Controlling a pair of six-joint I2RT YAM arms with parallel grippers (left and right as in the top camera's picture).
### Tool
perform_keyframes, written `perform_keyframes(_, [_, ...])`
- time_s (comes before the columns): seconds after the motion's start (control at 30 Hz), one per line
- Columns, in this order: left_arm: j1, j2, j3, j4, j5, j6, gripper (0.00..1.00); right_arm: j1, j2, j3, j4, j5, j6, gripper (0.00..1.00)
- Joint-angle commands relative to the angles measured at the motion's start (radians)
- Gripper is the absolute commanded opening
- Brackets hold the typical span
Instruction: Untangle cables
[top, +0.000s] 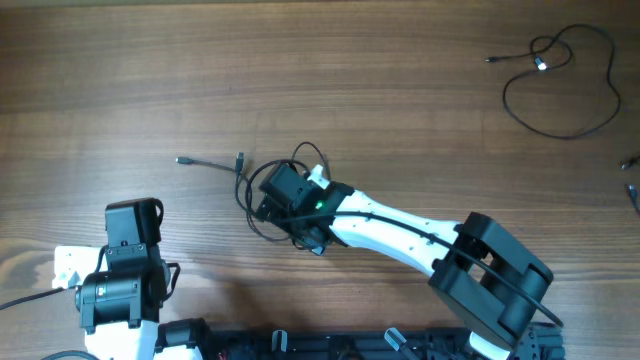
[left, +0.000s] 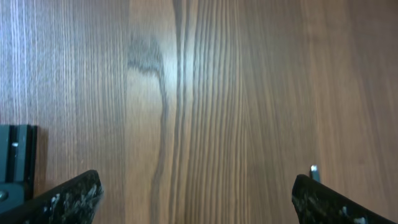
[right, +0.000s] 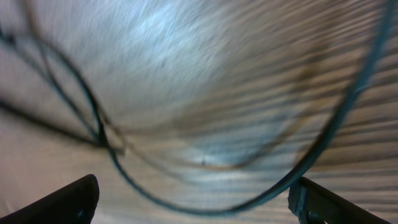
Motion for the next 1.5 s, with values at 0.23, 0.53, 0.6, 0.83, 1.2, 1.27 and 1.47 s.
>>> perform_keyframes(0.23, [0.005,0.001,0.000,-0.026,0.048,-0.005,1.00,-0.003,0.075,-0.001,0.087,0.139,0.293,0.54])
perform_keyframes(0.53, [0.005,0.001,0.000,-0.026,0.048,-0.005,1.00,-0.136,0.007,-0.001,-0.063,0.219,-0.229,0.04])
perform_keyframes(0.6, [0.005,0.001,0.000,-0.026,0.048,-0.005,1.00,-0.208,-0.078,-0.001,-0.131,0.260,-0.362,0.04])
perform_keyframes(0.83, [0.005,0.001,0.000,-0.026,0.048,-0.005,1.00,-0.513,-0.409,-0.001,-0.488,0.425,-0.379,0.04])
perform_keyframes(1.2, [0.005,0.001,0.000,-0.026,0.048,-0.005,1.00,-1.131,-0.517,-0.004,-0.653,0.417,-0.645,0.04])
perform_keyframes(1.27, [0.005,0.001,0.000,-0.026,0.048,-0.005,1.00,-1.198,-0.517,-0.014,-0.647,0.427,-0.637,0.04])
perform_keyframes(1.47, [0.005,0.001,0.000,-0.026,0.048,-0.005,1.00,-1.333,-0.499,-0.110,-0.480,0.398,-0.640,0.04])
